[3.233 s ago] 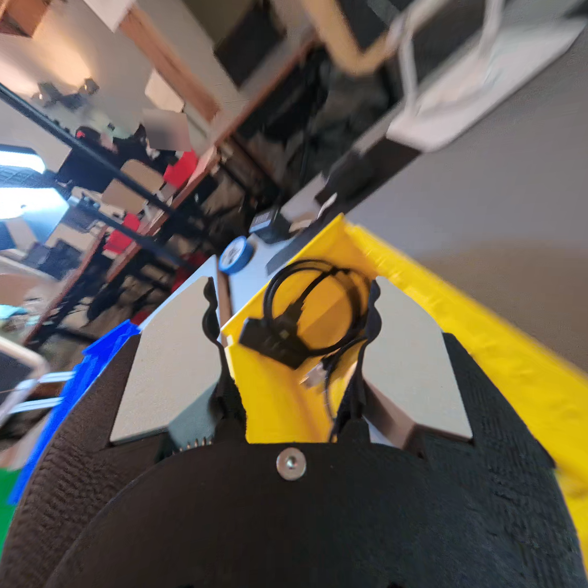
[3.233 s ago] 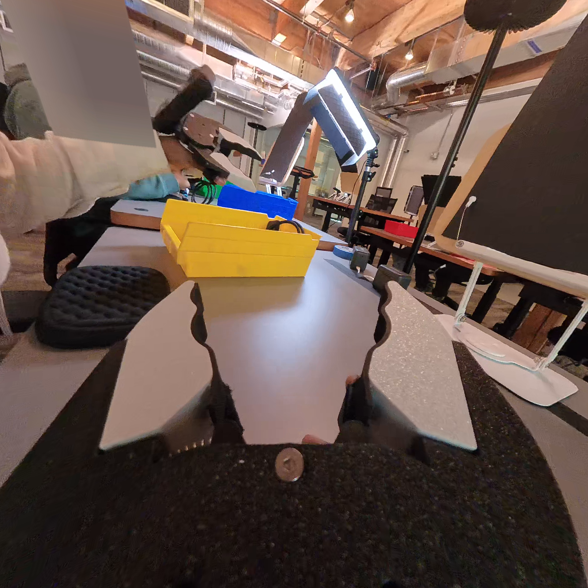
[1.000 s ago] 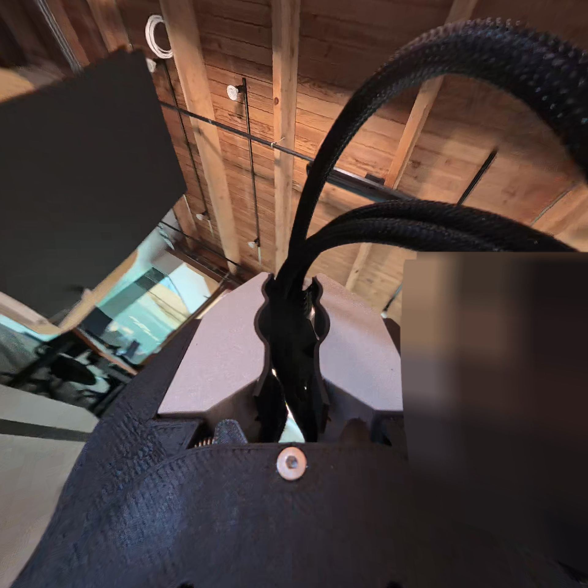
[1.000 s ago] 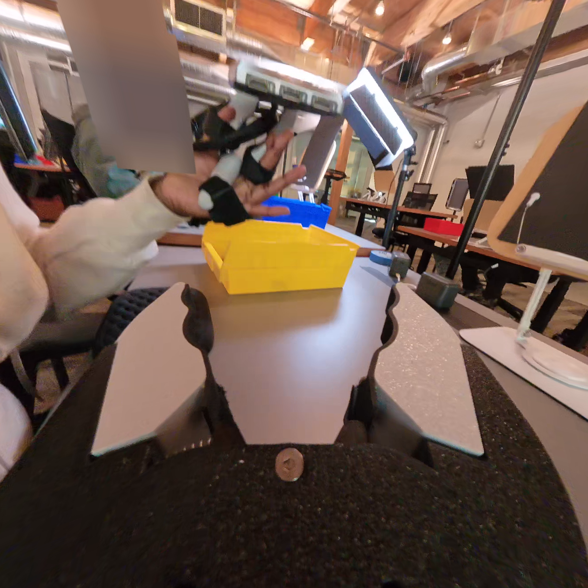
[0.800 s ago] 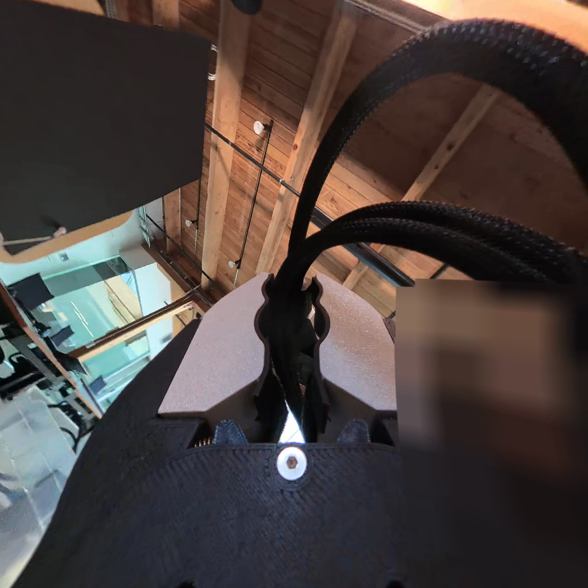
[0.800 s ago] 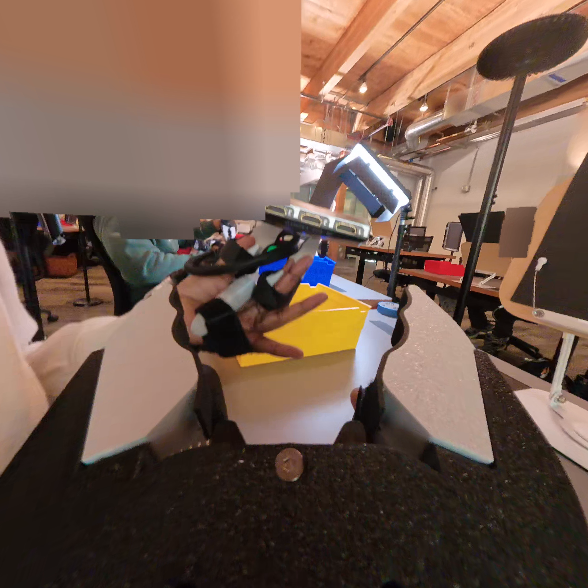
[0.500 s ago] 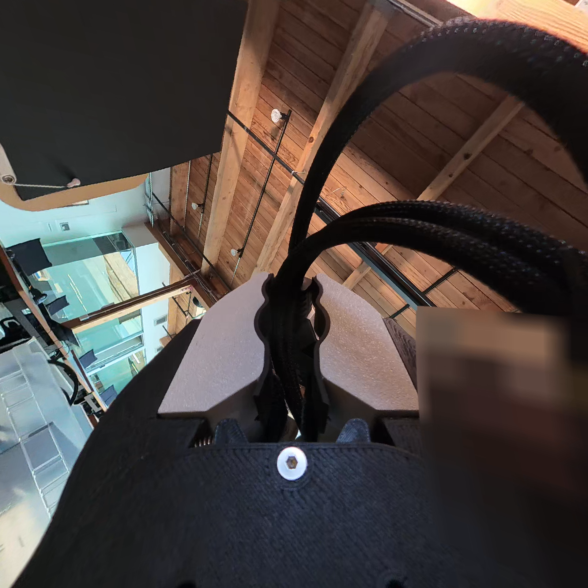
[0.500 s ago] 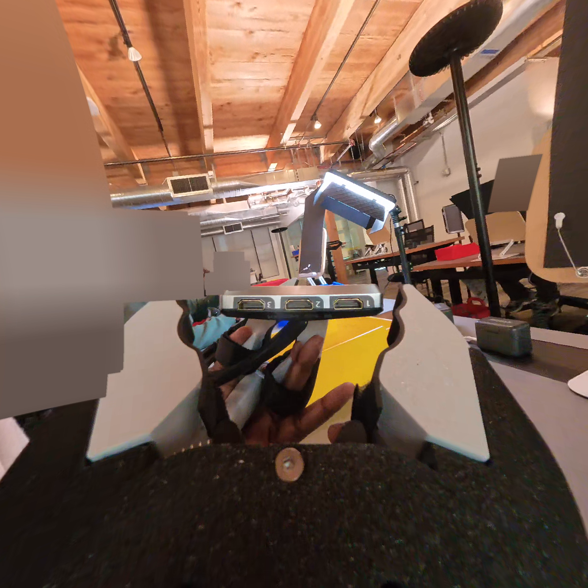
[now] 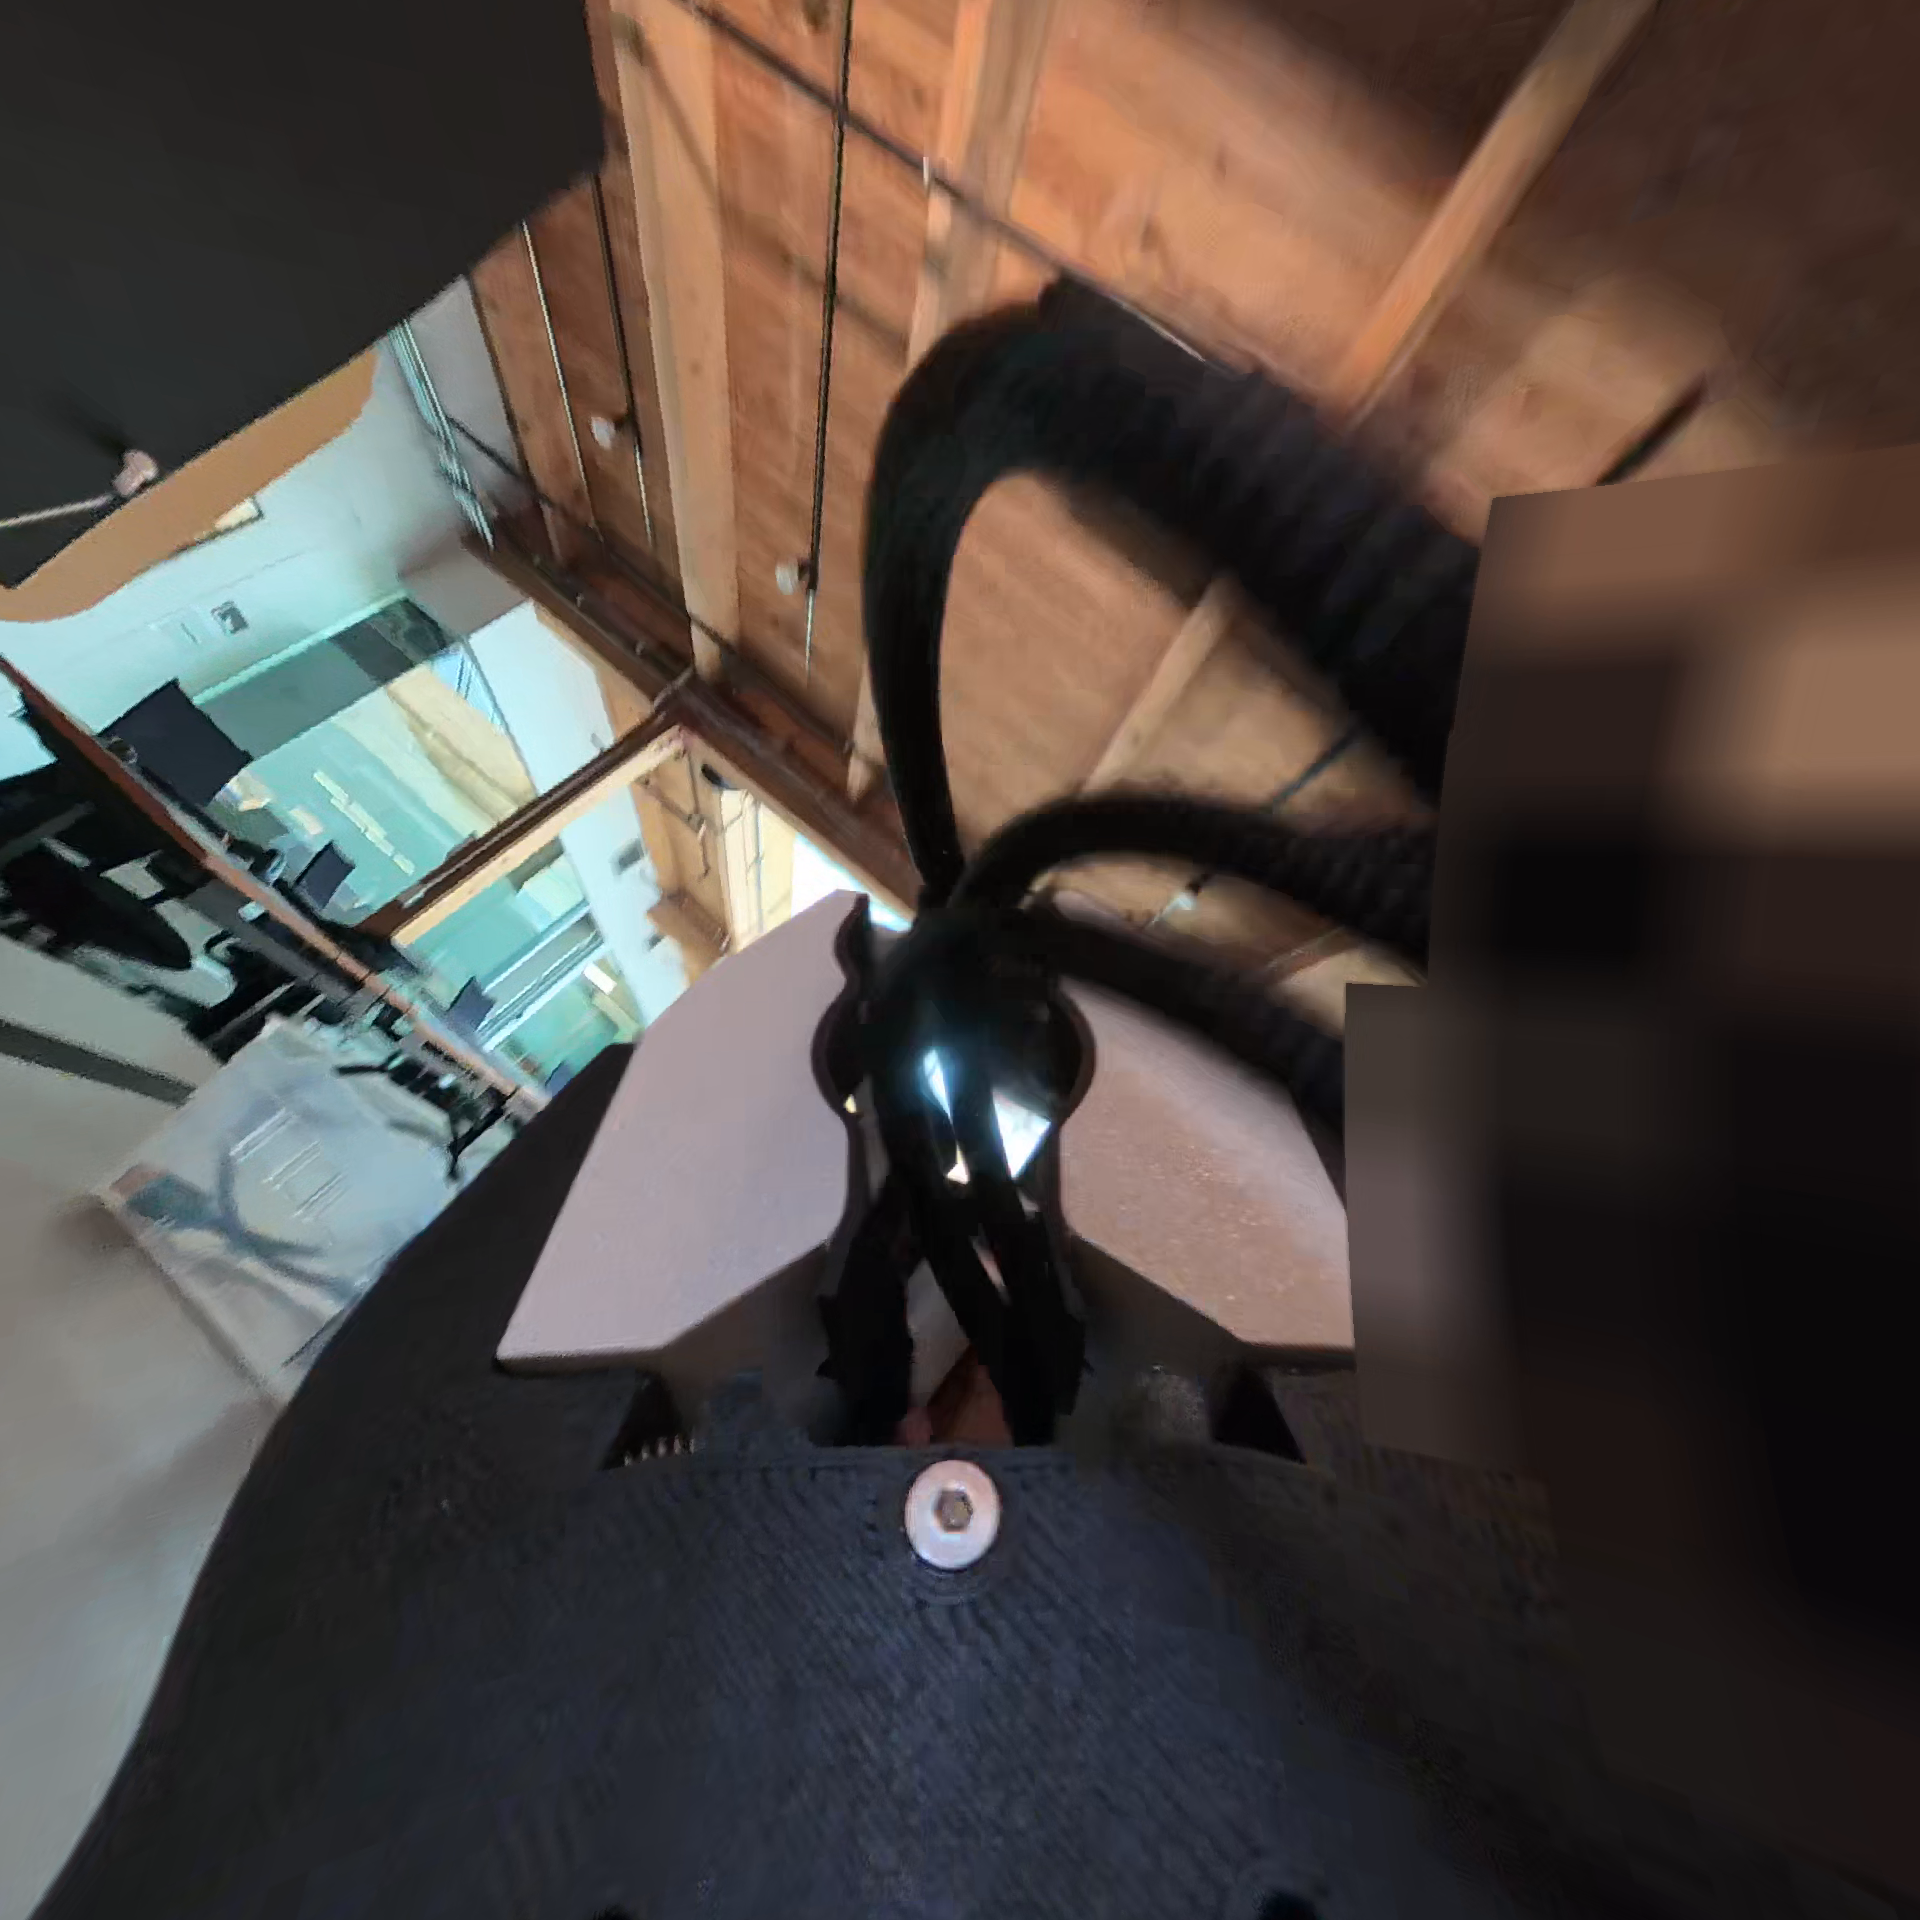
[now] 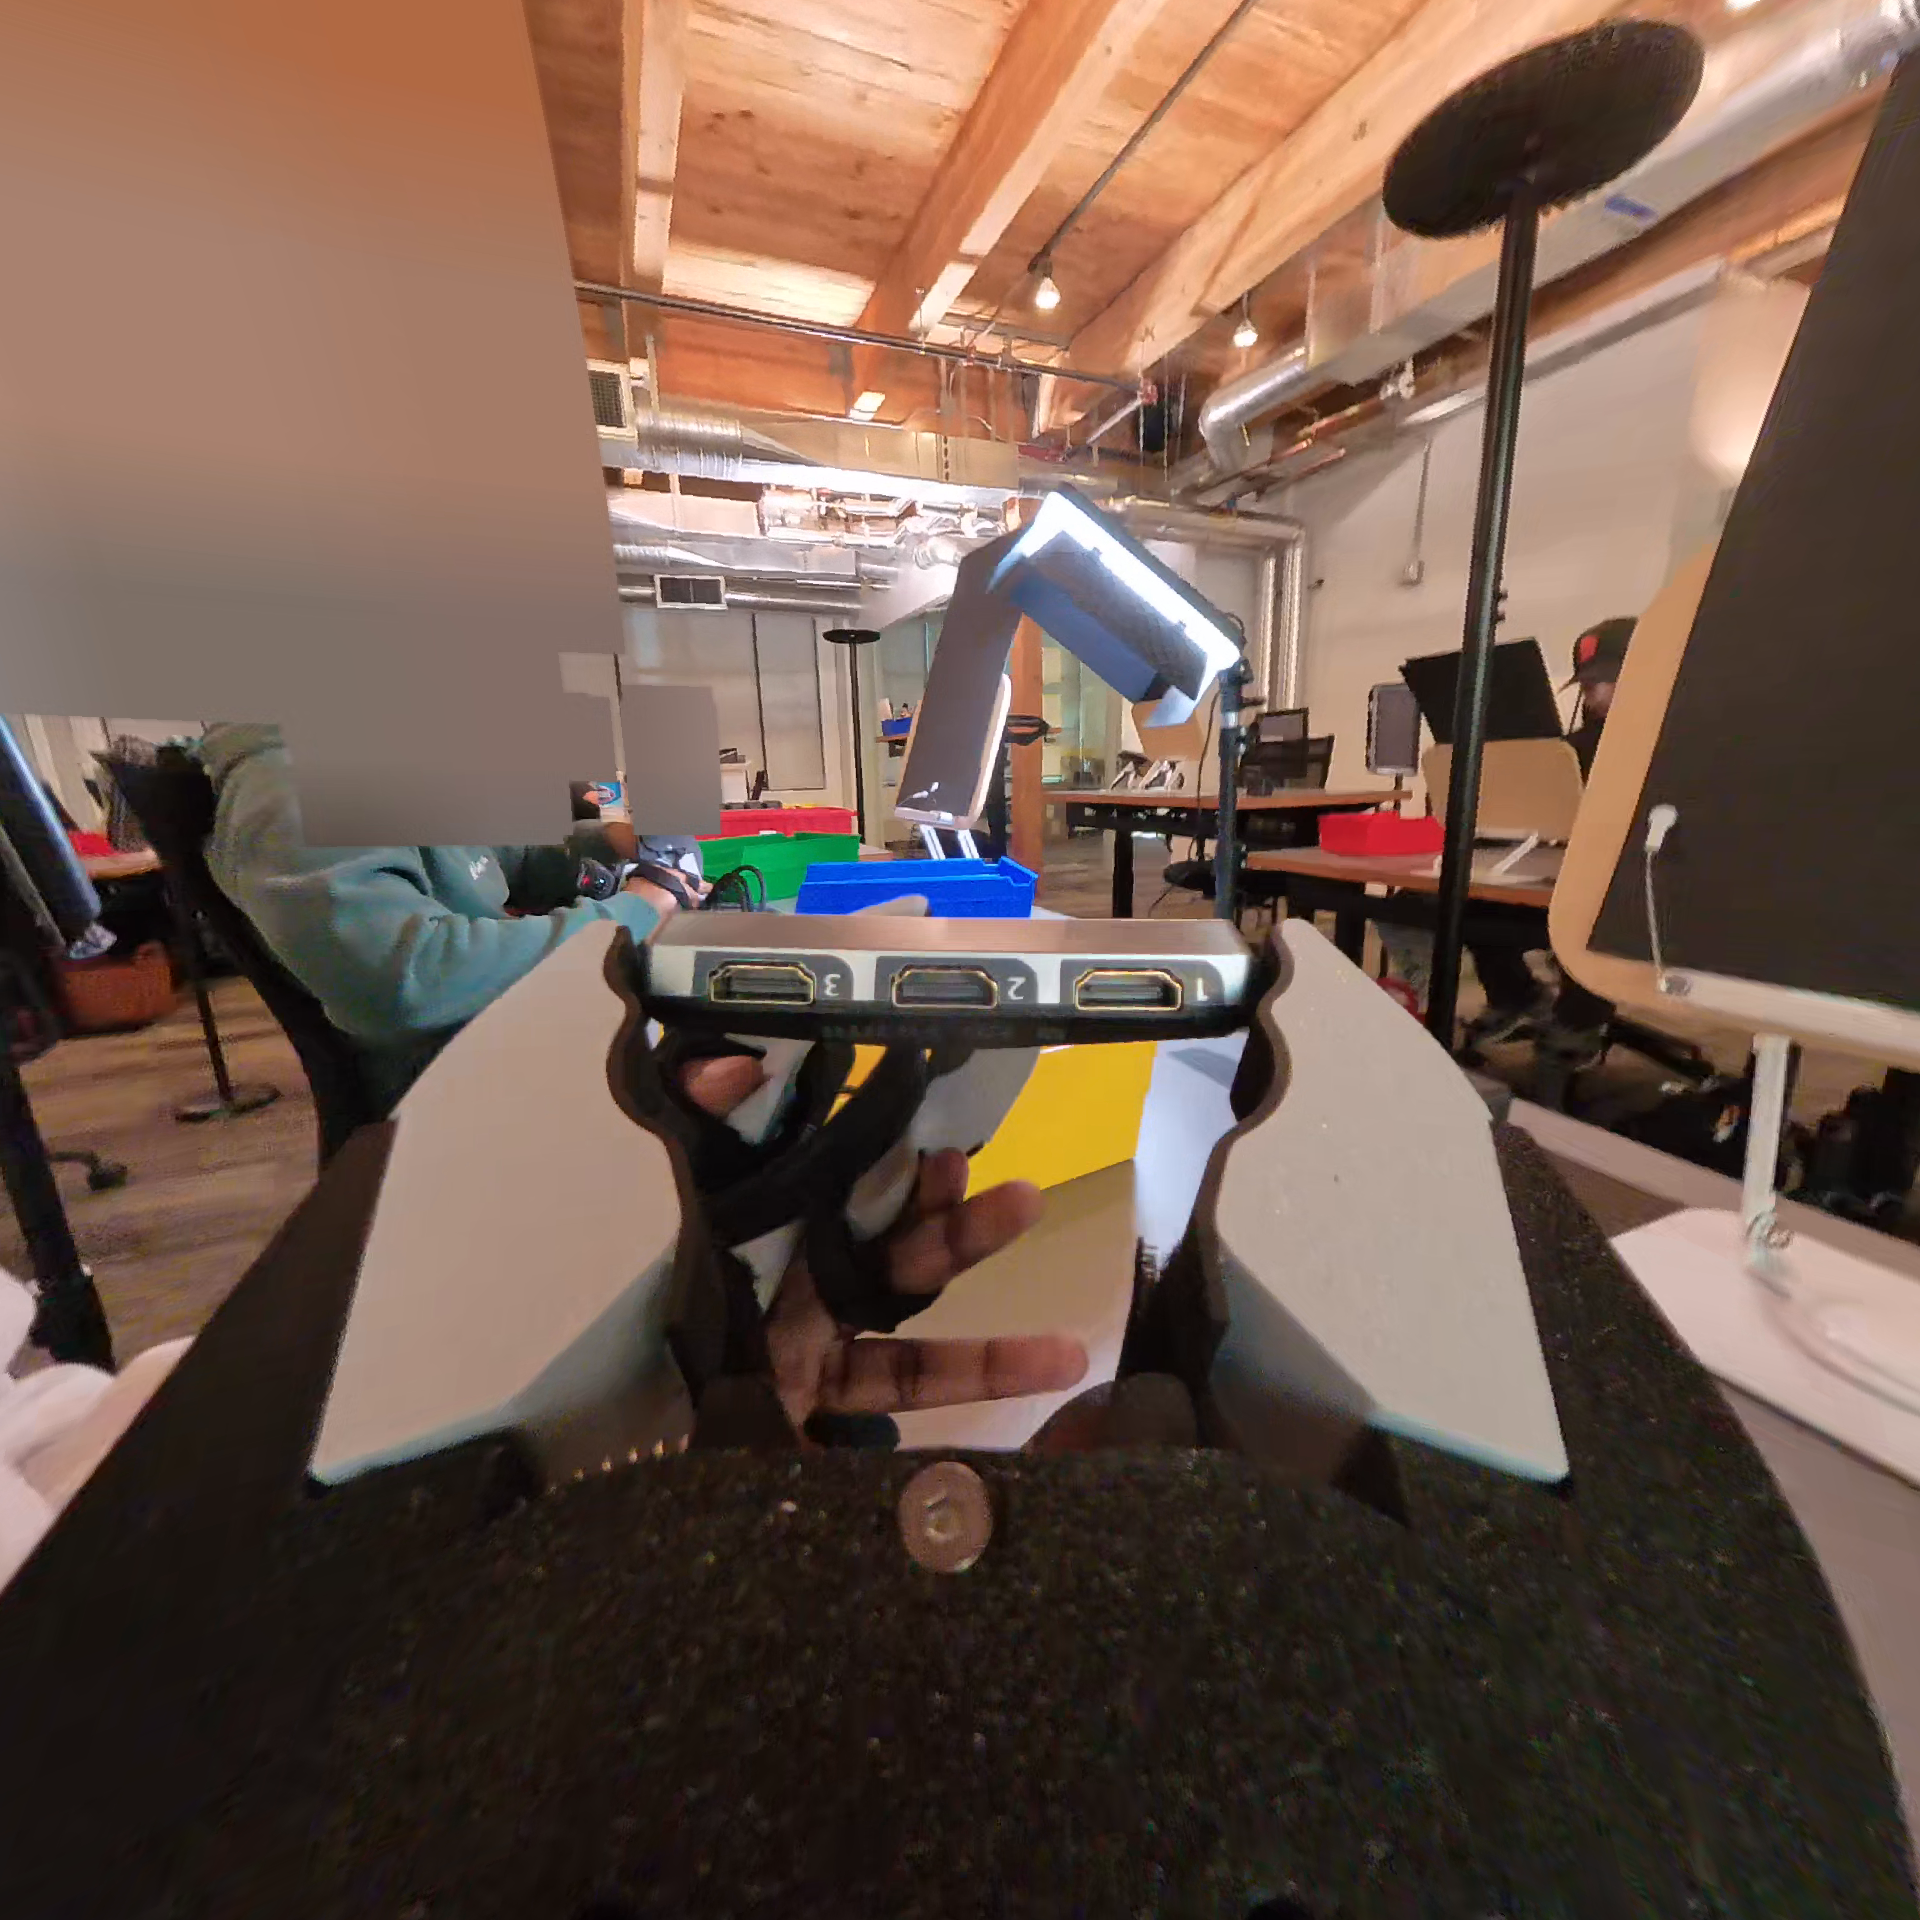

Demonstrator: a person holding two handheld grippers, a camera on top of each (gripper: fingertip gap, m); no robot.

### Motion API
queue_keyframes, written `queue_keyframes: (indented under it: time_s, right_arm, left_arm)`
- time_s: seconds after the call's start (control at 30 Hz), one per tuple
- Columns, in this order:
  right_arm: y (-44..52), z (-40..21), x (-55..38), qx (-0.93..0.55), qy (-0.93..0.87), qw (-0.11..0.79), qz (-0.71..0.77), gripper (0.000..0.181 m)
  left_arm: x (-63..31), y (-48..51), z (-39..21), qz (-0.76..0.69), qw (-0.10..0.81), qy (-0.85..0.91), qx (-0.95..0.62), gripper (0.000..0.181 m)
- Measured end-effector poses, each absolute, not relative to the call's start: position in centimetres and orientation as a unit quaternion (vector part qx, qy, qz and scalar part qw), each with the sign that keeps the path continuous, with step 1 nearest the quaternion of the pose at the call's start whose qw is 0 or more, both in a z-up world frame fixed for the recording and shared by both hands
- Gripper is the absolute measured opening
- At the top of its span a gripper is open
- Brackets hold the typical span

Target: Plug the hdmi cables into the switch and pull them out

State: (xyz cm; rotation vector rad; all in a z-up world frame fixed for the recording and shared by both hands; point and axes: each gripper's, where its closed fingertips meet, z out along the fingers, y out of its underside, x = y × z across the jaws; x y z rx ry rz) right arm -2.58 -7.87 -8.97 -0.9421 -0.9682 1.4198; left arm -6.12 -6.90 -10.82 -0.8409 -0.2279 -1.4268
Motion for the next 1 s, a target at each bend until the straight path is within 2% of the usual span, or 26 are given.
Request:
queue_keyframes:
  time_s: [0.07, 0.17, 0.3, 0.43, 0.53, 0.6, 0.73, 0.77, 0.87, 1.0]
  right_arm:
    - [-8.2, -7.8, -1.3, -0.361, -0.44, 0.588, 0.575, 0.109]
    - [-8.5, -6.8, 0.3, -0.318, -0.512, 0.609, 0.515, 0.109]
    - [-8.3, -6.9, 1.7, -0.273, -0.628, 0.609, 0.4, 0.11]
    - [-7.4, -6.0, 3.1, -0.234, -0.683, 0.627, 0.292, 0.11]
    - [-7.0, -5.0, 3.6, -0.208, -0.704, 0.643, 0.217, 0.11]
    - [-6.4, -4.4, 3.8, -0.207, -0.707, 0.652, 0.181, 0.11]
    - [-4.7, -2.7, 5.2, -0.229, -0.671, 0.68, 0.186, 0.11]
    - [-4.5, -2.4, 5.7, -0.232, -0.661, 0.685, 0.201, 0.11]
    - [-4.1, -3.2, 6.1, -0.224, -0.684, 0.668, 0.191, 0.11]
    - [-3.9, -7.4, 5.3, -0.209, -0.785, 0.568, 0.132, 0.11]
  left_arm:
    - [-5.3, -6.5, -12.3, -0.598, 0.67, -0.05, -0.437, 0.051]
    - [-4.5, -6.0, -16.3, -0.524, 0.639, 0.024, -0.563, 0.06]
    - [-6.5, -5.5, -21.7, -0.287, 0.613, 0.117, -0.726, 0.068]
    - [-11.5, -4.7, -20.7, 0.05, 0.667, 0.177, -0.722, 0.075]
    - [-13.0, -4.6, -18.6, 0.177, 0.685, 0.188, -0.681, 0.078]
    - [-13.0, -4.7, -17.2, 0.158, 0.72, 0.163, -0.655, 0.081]
    - [-10.7, -7.1, -13.9, -0.099, 0.814, 0.135, -0.557, 0.081]
    - [-11.1, -7.6, -13.4, -0.125, 0.823, 0.121, -0.542, 0.081]
    - [-12.9, -8.2, -13.5, -0.076, 0.822, 0.116, -0.552, 0.081]
    - [-13.9, -9.4, -13.4, -0.03, 0.81, 0.12, -0.573, 0.081]
